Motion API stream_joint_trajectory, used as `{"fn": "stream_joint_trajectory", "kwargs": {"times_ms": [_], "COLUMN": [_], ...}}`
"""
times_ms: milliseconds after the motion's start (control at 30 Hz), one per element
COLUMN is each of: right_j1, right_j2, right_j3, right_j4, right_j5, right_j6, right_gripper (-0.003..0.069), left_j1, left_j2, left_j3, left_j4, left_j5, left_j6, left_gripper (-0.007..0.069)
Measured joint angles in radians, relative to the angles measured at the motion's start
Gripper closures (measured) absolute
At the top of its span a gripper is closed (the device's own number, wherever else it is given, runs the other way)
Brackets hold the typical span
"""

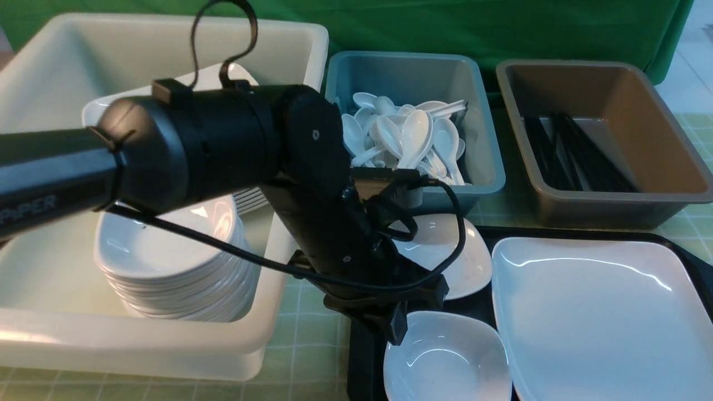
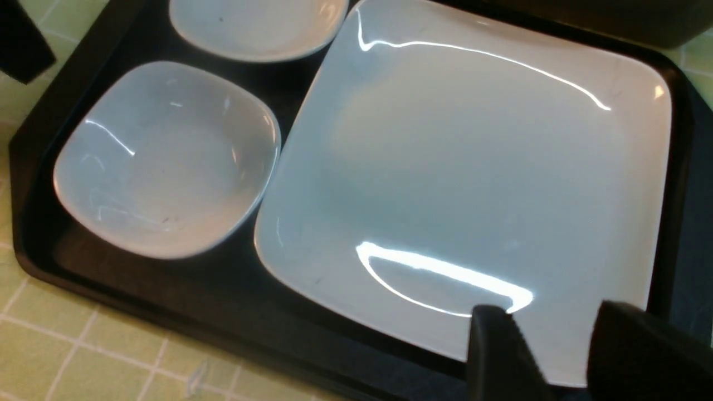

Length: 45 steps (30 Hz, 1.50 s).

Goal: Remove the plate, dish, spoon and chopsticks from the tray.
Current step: Use the left arm to grab a small plate from the dinner plate

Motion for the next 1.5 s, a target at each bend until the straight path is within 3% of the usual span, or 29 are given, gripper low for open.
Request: {"fn": "stream_joint_trajectory", "kwargs": {"times_ms": [133,300,633,1033,1167,1300,1367,1500], "right_j1": [0.0,0.0,0.0,0.0,0.0,0.0,0.0,0.0], "right_j2": [0.0,0.0,0.0,0.0,0.0,0.0,0.0,0.0], "right_j3": [0.0,0.0,0.0,0.0,0.0,0.0,0.0,0.0], "right_j4": [0.0,0.0,0.0,0.0,0.0,0.0,0.0,0.0], "right_j5": [-0.016,-0.034,-0.072,-0.073,-0.074,-0.074,-0.074,-0.074], "right_j6": [0.0,0.0,0.0,0.0,0.0,0.0,0.0,0.0], "right_gripper": [0.0418,0.0418,0.0418,0.0418,0.0418,0.0418,0.0418,0.0418], "left_j1": [0.0,0.0,0.0,-0.003,-0.003,-0.002,0.002,0.004], "left_j2": [0.06,0.111,0.167,0.238,0.241,0.241,0.233,0.167], "left_j3": [-0.015,-0.065,-0.082,-0.083,-0.083,-0.083,-0.083,-0.082], "left_j4": [-0.011,0.053,0.081,-0.045,-0.045,-0.054,-0.079,-0.104], "left_j5": [-0.032,-0.072,-0.113,-0.152,-0.151,-0.107,-0.072,-0.035], "left_j6": [0.078,0.13,0.214,0.277,0.28,0.267,0.248,0.219], "left_gripper": [0.0312,0.021,0.0189,0.0194,0.0248,0.0482,0.0563,0.0613]}}
